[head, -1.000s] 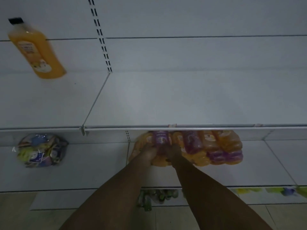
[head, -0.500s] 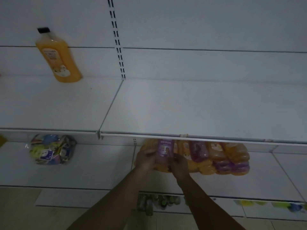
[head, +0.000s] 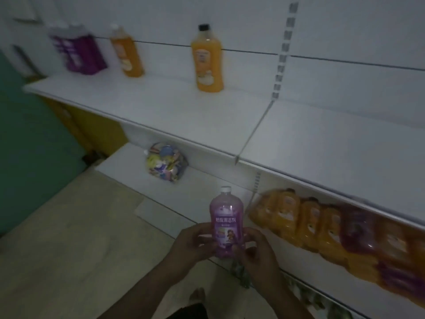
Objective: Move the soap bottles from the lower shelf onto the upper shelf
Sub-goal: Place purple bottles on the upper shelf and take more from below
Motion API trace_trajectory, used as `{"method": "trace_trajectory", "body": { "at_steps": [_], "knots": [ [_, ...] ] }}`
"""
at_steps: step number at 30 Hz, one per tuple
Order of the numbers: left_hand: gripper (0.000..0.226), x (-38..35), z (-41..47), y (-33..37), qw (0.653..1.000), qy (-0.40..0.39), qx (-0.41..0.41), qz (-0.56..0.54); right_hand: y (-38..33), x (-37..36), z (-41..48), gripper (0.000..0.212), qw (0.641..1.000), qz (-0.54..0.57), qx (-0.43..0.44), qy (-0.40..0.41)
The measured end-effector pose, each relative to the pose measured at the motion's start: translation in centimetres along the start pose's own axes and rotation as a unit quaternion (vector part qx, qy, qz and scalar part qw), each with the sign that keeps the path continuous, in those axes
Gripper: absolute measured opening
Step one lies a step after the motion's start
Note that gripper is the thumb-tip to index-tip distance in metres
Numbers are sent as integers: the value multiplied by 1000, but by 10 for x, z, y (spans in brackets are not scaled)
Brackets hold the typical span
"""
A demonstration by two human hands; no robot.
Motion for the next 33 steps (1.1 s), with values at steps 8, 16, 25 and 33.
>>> {"method": "trace_trajectory", "body": {
  "at_steps": [8, 16, 25, 33],
  "knots": [
    [43, 98, -73, 70, 978, 155, -137, -12, -116, -95, 17, 41, 982, -1, 138, -128],
    [49, 212, -98, 166, 934, 240, -262, 21, -259, -202, 46, 43, 959, 22, 216, -183],
    [52, 361, -93, 263, 916, 230, -321, 72, -381, -336, 81, 42, 952, 17, 276, -134],
    [45, 451, -50, 327, 900, 235, -349, 113, -456, -405, 132, 40, 951, -14, 291, -108]
  ]
}}
Point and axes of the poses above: each hand's wrist, its own z-axis towards the middle knuckle, its own x-axis out of the back of the hand, y = z × x, the point moved 1 cm from there along z, towards the middle knuckle, and after that the axes turned 14 degrees about -z, right-handed, at the moved point
